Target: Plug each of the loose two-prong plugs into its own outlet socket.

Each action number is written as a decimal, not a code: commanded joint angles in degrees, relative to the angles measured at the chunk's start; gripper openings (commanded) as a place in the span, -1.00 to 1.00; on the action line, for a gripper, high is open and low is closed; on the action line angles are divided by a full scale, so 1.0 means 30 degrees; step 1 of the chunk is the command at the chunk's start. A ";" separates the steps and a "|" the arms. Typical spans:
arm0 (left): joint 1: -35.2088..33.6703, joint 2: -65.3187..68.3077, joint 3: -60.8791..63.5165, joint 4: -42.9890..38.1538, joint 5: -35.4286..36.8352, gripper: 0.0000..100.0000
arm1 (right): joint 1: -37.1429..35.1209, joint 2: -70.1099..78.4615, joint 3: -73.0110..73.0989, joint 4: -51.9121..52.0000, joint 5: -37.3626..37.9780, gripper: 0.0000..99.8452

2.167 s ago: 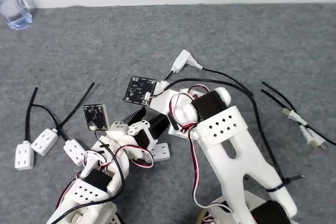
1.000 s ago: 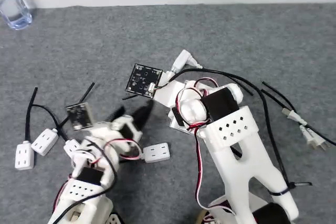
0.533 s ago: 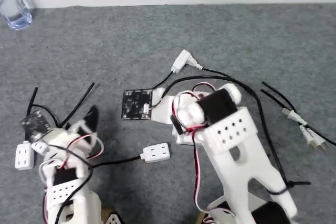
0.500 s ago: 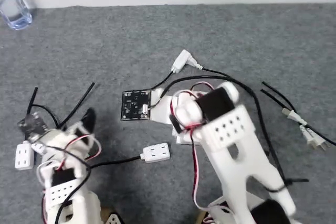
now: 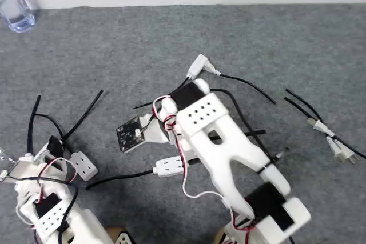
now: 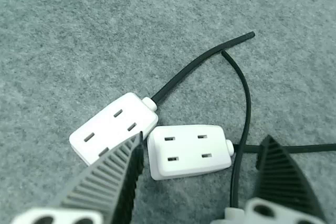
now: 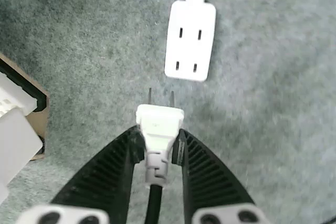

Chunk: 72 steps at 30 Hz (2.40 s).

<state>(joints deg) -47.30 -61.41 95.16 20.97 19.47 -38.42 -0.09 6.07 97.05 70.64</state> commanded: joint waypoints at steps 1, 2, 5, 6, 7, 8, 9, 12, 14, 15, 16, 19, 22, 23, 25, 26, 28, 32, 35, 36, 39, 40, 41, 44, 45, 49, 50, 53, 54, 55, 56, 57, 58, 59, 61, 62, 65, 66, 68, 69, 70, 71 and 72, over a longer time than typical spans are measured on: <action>-0.0088 -0.0147 -0.0630 0.0117 -0.0117 -0.34 | -0.0630 0.0601 -0.0996 -0.0659 0.0293 -0.98; -0.0088 -0.0147 -0.0630 0.0117 -0.0117 -0.34 | -0.0864 0.0806 -0.0996 -0.0747 0.0264 -0.98; -0.0088 -0.0147 -0.0630 0.0117 -0.0117 -0.34 | -0.1275 0.1392 -0.0967 -0.1216 0.0234 -0.98; -0.0088 -0.0147 -0.0630 0.0117 -0.0117 -0.34 | -0.1275 0.1568 -0.0967 -0.1392 0.0205 -0.98; -0.0088 -0.0147 -0.0630 0.0117 -0.0117 -0.34 | -0.1275 0.1714 -0.0967 -0.1568 0.0176 -0.98; -0.0088 -0.0147 -0.0630 0.0117 -0.0117 -0.34 | -0.1245 0.1832 -0.0908 -0.1685 0.0176 -0.98; -0.0088 -0.0147 -0.0630 0.0117 -0.0117 -0.34 | -0.1187 0.1978 -0.0879 -0.1802 0.0176 -0.98; -0.0088 -0.0147 -0.0630 0.0147 -0.0117 -0.34 | -0.1070 0.2271 -0.0879 -0.2066 -0.0029 -0.98; -0.0088 -0.0147 -0.0630 0.0147 -0.0117 -0.34 | -0.0923 0.2359 -0.0967 -0.2154 -0.0029 -0.98; -0.0088 -0.0147 -0.0630 0.0147 -0.0117 -0.34 | -0.0894 0.2359 -0.0967 -0.2154 0.0000 -0.98; -0.0088 -0.0147 -0.0630 0.0147 -0.0117 -0.34 | -0.0806 0.2359 -0.0996 -0.2154 0.0029 -0.98; -0.0088 -0.0147 -0.0630 0.0147 -0.0117 -0.34 | -0.0366 0.2388 -0.0996 -0.2359 0.0293 -0.98; -0.0088 -0.0147 -0.0630 0.0147 -0.0117 -0.34 | 0.0308 0.2388 -0.0996 -0.2359 0.0615 -0.98; -0.0088 -0.0147 -0.0630 0.0147 -0.0117 -0.34 | 0.0484 0.2418 -0.0967 -0.2359 0.0703 -0.98; -0.0088 -0.0147 -0.0630 0.0147 -0.0117 -0.34 | 0.0718 0.2418 -0.0908 -0.2418 0.0733 -0.98; -0.0088 -0.0147 -0.0630 0.0147 -0.0117 -0.34 | 0.0718 0.2418 -0.0908 -0.2418 0.0733 -0.98; -0.0088 -0.0147 -0.0630 0.0147 -0.0117 -0.34 | 0.0659 0.2418 -0.0908 -0.2447 0.0733 -0.98; -0.0088 -0.0147 -0.0630 0.0176 -0.0117 -0.34 | 0.0513 0.2476 -0.0850 -0.3033 0.0733 -0.98; -0.0088 -0.0147 -0.0630 0.0176 -0.0117 -0.34 | 0.0425 0.3092 -0.0879 -0.3092 0.0733 -0.98; -0.0088 -0.0147 -0.0630 0.0176 -0.0117 -0.34 | 0.0396 0.3385 -0.0879 -0.3092 0.0733 -0.98; -0.0088 -0.0147 -0.0630 0.0176 -0.0117 -0.34 | 0.0396 0.4000 -0.0879 -0.3092 0.0703 -0.98; -0.0088 -0.0147 -0.0630 0.0176 -0.0117 -0.34 | 0.0484 0.4117 -0.0879 -0.3092 0.0703 -0.98; -0.0088 -0.0147 -0.0630 0.0176 -0.0117 -0.34 | 0.0513 0.4147 -0.0879 -0.3092 0.0703 -0.98; -0.0088 -0.0147 -0.0630 0.0176 -0.0117 -0.34 | 0.0513 0.4147 -0.0879 -0.3092 0.0703 -0.98; -0.0088 -0.0147 -0.0630 0.0176 -0.0117 -0.34 | 0.0454 0.4147 -0.0879 -0.3062 0.0703 -0.98; -0.0088 -0.0147 -0.0630 0.0176 -0.0117 -0.34 | 0.0308 0.4147 -0.0879 -0.2945 0.0674 -0.98; -0.0088 -0.0147 -0.0630 0.0176 -0.0117 -0.34 | 0.0249 0.4147 -0.0879 -0.2916 0.0645 -0.98; -0.0088 -0.0147 -0.0630 0.0176 -0.0117 -0.34 | 0.0190 0.4088 -0.0938 -0.2447 0.0615 -0.98; -0.0088 -0.0147 -0.0630 0.0176 -0.0117 -0.34 | 0.0190 0.4000 -0.0967 -0.2359 0.0586 -0.98; -0.0029 -0.0147 -0.0630 0.0117 -0.0088 -0.34 | 0.0190 0.3736 -0.0996 -0.2330 0.0410 -0.98; 0.0322 -0.0147 -0.0630 0.0088 -0.0059 -0.34 | 0.0278 0.3267 -0.0996 -0.2418 0.0088 -0.98; 0.1055 -0.0147 -0.0630 0.0088 -0.0029 -0.34 | 0.0308 0.2652 -0.0996 -0.2476 -0.0147 -0.98; 0.2022 -0.0147 -0.0601 0.0088 -0.0029 -0.34 | 0.0308 0.1890 -0.0996 -0.2535 -0.0410 -0.98; 0.2960 -0.0147 -0.0601 0.0088 -0.0029 -0.34 | 0.0308 0.1070 -0.0996 -0.2564 -0.0733 -0.98; 0.5011 -0.0147 -0.0601 0.0000 -0.0029 -0.34 | 0.0249 -0.0366 -0.0967 -0.2564 -0.1641 -0.98; 0.6242 -0.0147 -0.0571 -0.0264 0.0264 -0.35 | 0.0249 -0.1040 -0.0879 -0.2564 -0.2110 -0.98; 0.8674 -0.0147 -0.0630 -0.1319 0.2403 -0.35 | 0.0718 -0.2505 -0.0615 -0.2476 -0.3604 -0.98; 0.9289 -0.0147 -0.0659 -0.1407 0.3018 -0.35 | 0.1040 -0.2945 -0.0410 -0.2564 -0.4044 -0.98; 1.0637 -0.0147 -0.0689 -0.1553 0.4044 -0.34 | 0.1626 -0.3824 -0.0088 -0.2623 -0.4718 -0.98; 1.1399 -0.0147 -0.0689 -0.1553 0.4689 -0.34 | 0.1890 -0.4264 0.0088 -0.2769 -0.5070 -0.98; 1.2278 -0.0147 -0.0689 -0.1582 0.5538 -0.34 | 0.2154 -0.4674 0.0293 -0.3062 -0.5538 -0.98; 1.3245 -0.0147 -0.0718 -0.1670 0.6652 -0.34 | 0.2330 -0.5084 0.0527 -0.3385 -0.5978 -0.98; 1.4125 -0.0147 -0.0806 -0.2051 0.7971 -0.34 | 0.2388 -0.5348 0.0821 -0.3678 -0.6388 -0.98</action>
<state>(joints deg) -12.31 -61.41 95.16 17.71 34.59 -33.05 -11.43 8.00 88.26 54.90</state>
